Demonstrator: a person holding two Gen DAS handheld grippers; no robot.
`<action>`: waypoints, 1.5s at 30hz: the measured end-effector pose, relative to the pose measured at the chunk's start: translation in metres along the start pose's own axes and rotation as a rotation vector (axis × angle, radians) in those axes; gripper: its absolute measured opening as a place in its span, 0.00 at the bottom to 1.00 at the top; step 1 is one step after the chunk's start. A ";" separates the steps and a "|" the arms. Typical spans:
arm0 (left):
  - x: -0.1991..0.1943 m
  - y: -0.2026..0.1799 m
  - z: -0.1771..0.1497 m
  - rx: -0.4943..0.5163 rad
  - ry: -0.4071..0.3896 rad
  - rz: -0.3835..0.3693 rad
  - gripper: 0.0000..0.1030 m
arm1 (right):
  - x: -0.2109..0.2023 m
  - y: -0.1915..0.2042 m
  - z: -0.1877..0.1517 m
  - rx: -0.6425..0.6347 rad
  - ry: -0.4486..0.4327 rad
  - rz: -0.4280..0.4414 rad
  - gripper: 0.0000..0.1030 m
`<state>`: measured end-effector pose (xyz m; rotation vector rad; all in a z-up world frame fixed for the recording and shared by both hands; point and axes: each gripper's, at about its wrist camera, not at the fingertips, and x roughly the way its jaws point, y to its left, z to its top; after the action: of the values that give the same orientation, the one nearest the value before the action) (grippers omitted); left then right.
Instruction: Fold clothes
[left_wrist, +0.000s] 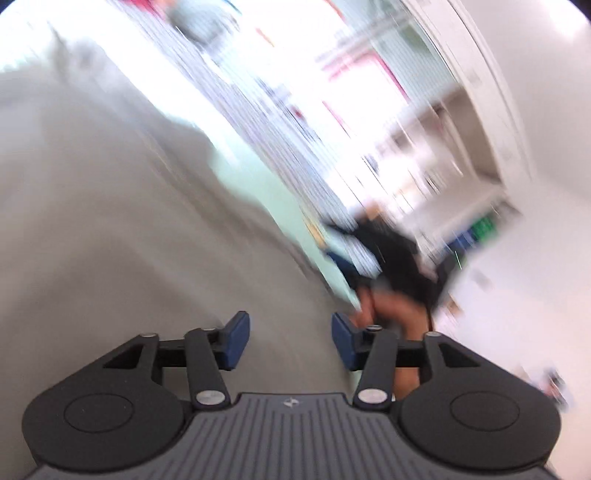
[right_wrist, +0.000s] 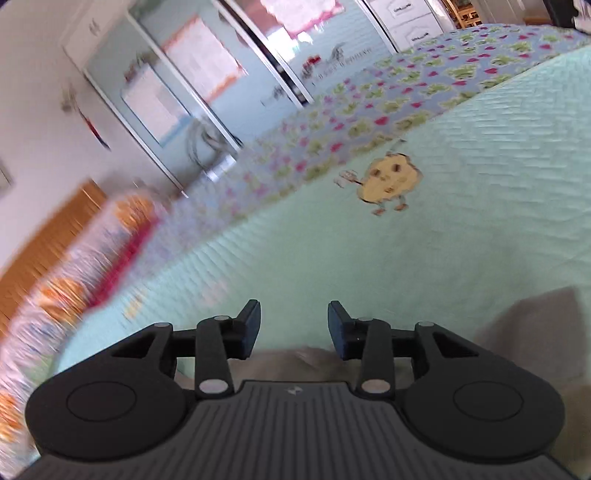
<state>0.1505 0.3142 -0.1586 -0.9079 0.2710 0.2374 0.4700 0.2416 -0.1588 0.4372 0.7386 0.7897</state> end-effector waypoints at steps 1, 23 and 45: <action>-0.005 -0.002 0.008 -0.001 -0.029 0.026 0.55 | 0.007 0.003 -0.003 -0.020 0.000 0.006 0.42; 0.187 -0.026 0.115 0.689 0.165 0.298 0.61 | 0.012 0.038 -0.042 -0.636 0.118 0.061 0.04; 0.200 -0.048 0.082 0.892 0.321 0.134 0.61 | -0.017 0.054 -0.062 -0.830 0.482 0.353 0.17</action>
<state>0.3646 0.3694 -0.1408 -0.0354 0.6706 0.0707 0.3906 0.2682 -0.1603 -0.4032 0.7077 1.4726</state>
